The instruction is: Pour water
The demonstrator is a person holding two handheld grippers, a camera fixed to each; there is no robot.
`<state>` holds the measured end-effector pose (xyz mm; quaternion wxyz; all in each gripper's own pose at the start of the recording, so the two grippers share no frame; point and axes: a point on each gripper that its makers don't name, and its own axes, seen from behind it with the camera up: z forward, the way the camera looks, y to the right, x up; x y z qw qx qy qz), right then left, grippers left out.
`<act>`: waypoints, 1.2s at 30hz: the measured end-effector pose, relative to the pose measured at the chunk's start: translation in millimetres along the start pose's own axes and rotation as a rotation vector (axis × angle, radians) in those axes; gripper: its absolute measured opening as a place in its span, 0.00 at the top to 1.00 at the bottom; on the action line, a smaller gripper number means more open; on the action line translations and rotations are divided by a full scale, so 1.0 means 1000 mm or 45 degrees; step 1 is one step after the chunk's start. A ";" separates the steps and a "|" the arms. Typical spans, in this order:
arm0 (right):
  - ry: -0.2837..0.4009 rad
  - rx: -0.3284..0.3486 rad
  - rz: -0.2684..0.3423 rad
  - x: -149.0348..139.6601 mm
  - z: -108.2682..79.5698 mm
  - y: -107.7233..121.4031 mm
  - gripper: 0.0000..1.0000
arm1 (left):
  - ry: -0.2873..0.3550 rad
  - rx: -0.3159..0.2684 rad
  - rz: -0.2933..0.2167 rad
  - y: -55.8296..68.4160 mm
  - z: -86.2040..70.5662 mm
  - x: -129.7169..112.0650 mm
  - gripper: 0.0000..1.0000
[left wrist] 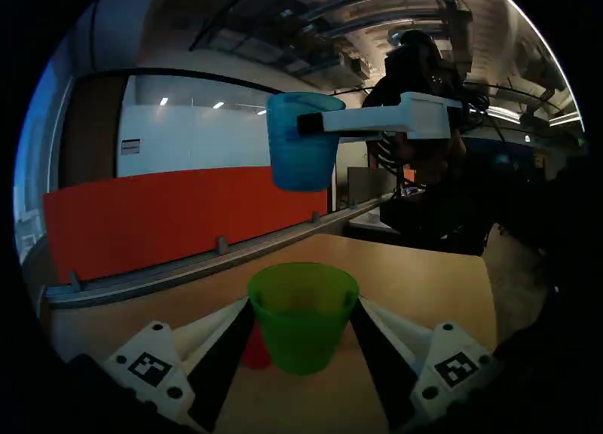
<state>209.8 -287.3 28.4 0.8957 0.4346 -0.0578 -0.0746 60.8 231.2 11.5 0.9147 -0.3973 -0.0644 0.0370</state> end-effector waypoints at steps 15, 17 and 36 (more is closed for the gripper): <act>0.002 -0.042 0.000 -0.007 -0.012 0.012 0.13 | -0.006 0.033 -0.005 -0.014 -0.003 0.000 0.15; 0.001 -0.054 0.002 -0.009 -0.015 0.016 0.13 | -0.009 0.042 -0.002 -0.017 -0.004 -0.001 0.15; -0.004 -0.173 0.047 -0.035 -0.054 0.059 0.13 | -0.045 0.145 0.013 -0.054 -0.021 -0.006 0.15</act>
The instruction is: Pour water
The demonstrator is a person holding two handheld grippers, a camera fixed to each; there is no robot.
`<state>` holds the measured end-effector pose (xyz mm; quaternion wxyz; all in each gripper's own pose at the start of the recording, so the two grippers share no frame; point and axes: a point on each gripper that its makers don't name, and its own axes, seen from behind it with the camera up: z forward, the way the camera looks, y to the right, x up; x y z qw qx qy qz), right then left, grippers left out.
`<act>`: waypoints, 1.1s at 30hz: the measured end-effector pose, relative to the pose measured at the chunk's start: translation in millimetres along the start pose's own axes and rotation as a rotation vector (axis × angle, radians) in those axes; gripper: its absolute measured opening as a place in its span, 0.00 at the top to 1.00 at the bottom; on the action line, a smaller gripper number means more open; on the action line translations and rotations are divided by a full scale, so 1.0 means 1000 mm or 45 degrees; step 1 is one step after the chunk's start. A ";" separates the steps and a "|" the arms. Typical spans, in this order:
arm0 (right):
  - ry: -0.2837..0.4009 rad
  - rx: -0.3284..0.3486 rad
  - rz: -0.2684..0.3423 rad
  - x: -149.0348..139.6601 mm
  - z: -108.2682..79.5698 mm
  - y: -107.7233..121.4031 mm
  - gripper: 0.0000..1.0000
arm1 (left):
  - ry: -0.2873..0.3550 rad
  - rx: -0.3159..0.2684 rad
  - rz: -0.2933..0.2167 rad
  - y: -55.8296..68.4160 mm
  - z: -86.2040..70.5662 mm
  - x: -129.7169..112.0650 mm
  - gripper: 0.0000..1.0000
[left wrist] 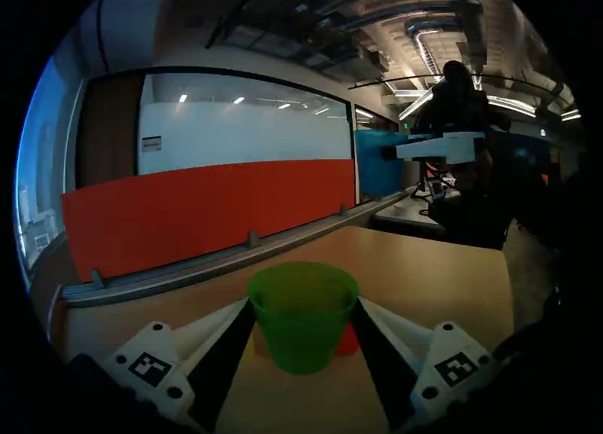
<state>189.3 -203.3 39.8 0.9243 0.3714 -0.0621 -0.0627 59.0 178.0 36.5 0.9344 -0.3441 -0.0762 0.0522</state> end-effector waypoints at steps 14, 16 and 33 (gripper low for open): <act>-0.029 -0.074 -0.016 -0.019 -0.023 0.023 0.13 | -0.013 0.032 0.012 -0.015 -0.006 0.000 0.16; -0.035 -0.077 -0.015 -0.023 -0.024 0.024 0.13 | -0.015 0.031 0.012 -0.015 -0.006 0.000 0.16; -0.101 -0.058 0.002 -0.058 -0.030 0.025 0.12 | -0.092 0.017 0.030 -0.016 -0.005 -0.016 0.16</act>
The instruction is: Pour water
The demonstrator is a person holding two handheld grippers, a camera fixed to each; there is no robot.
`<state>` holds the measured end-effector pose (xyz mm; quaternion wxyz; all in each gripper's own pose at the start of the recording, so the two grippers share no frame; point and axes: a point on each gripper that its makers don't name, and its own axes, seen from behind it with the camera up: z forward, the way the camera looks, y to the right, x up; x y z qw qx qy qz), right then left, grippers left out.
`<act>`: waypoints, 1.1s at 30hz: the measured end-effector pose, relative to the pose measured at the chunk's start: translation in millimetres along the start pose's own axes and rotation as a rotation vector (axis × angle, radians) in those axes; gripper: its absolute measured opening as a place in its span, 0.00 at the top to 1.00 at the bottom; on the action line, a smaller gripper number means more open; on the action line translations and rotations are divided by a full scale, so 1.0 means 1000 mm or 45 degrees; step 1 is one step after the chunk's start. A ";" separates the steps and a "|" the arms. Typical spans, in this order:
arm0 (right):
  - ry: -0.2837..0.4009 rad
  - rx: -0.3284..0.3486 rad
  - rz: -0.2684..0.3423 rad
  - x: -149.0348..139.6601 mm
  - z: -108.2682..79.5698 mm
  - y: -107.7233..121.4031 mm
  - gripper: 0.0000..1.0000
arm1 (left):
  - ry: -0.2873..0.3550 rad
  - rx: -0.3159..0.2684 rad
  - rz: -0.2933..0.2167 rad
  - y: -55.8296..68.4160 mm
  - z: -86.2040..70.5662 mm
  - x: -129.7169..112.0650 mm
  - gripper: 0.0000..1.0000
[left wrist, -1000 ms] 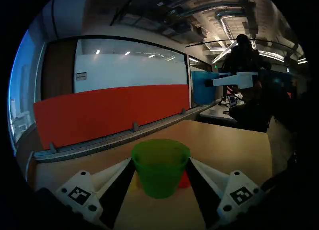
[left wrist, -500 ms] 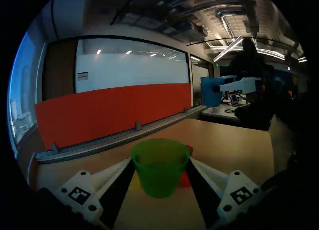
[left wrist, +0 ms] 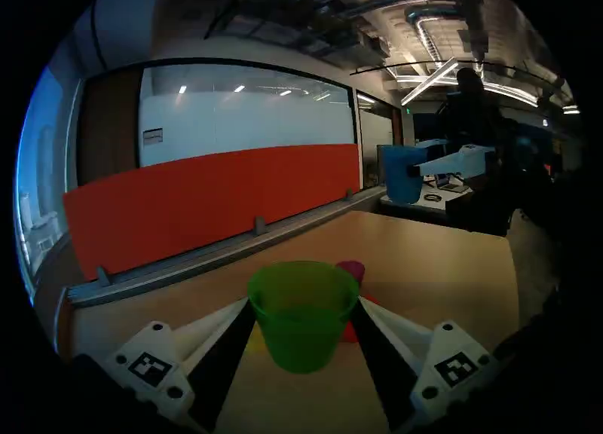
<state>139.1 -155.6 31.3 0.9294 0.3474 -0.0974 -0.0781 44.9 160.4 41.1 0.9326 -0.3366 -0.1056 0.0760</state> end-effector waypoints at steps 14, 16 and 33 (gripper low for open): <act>-0.072 0.034 0.013 -0.032 -0.002 -0.004 0.11 | -0.096 -0.012 0.027 0.000 0.004 -0.022 0.15; -0.084 0.039 0.013 -0.037 -0.003 -0.004 0.11 | -0.109 -0.011 0.026 0.000 0.005 -0.025 0.15; -0.222 0.069 0.002 -0.089 -0.003 -0.005 0.11 | -0.209 -0.013 0.031 -0.003 0.010 -0.050 0.15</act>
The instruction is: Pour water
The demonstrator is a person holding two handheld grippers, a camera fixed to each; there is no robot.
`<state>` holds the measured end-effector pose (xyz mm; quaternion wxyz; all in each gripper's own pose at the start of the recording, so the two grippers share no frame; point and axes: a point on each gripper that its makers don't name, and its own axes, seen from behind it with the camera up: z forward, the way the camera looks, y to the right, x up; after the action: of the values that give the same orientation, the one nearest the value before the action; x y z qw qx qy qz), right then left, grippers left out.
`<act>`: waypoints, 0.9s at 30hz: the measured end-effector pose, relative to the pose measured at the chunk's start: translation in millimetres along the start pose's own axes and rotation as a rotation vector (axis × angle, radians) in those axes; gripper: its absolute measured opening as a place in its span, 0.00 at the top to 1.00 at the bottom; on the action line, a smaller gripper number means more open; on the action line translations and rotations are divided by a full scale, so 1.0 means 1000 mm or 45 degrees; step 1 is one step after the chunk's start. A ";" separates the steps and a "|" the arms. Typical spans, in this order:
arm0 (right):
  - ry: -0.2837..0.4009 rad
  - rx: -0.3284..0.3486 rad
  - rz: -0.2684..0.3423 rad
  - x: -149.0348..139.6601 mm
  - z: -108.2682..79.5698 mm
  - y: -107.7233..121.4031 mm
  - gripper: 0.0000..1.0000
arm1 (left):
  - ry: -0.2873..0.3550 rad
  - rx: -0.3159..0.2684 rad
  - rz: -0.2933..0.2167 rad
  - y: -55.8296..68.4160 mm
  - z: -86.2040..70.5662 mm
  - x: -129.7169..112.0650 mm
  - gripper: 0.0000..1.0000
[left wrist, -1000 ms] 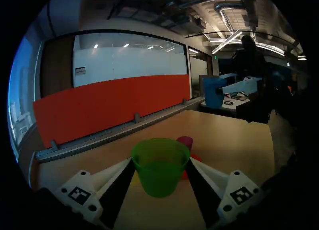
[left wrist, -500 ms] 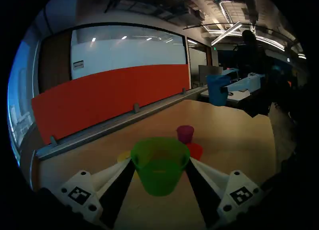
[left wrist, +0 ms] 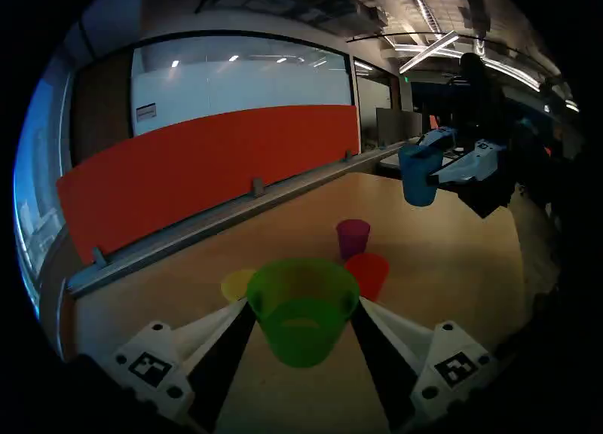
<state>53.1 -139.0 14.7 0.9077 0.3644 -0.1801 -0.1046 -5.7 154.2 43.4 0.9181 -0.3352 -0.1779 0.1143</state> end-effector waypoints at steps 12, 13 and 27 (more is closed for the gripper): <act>-0.087 0.023 -0.013 -0.028 0.008 0.001 0.11 | -0.100 -0.018 0.006 0.001 0.008 -0.026 0.15; -0.093 0.024 -0.012 -0.031 0.009 0.002 0.10 | -0.109 -0.021 0.008 0.002 0.009 -0.028 0.15; -0.192 0.044 -0.007 -0.069 0.024 0.004 0.10 | -0.209 -0.053 0.008 0.003 0.021 -0.055 0.15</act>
<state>-19.7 -128.5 16.3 0.8848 0.3714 -0.2487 -0.1313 -64.6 150.5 42.9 0.8929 -0.3441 -0.2540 0.1406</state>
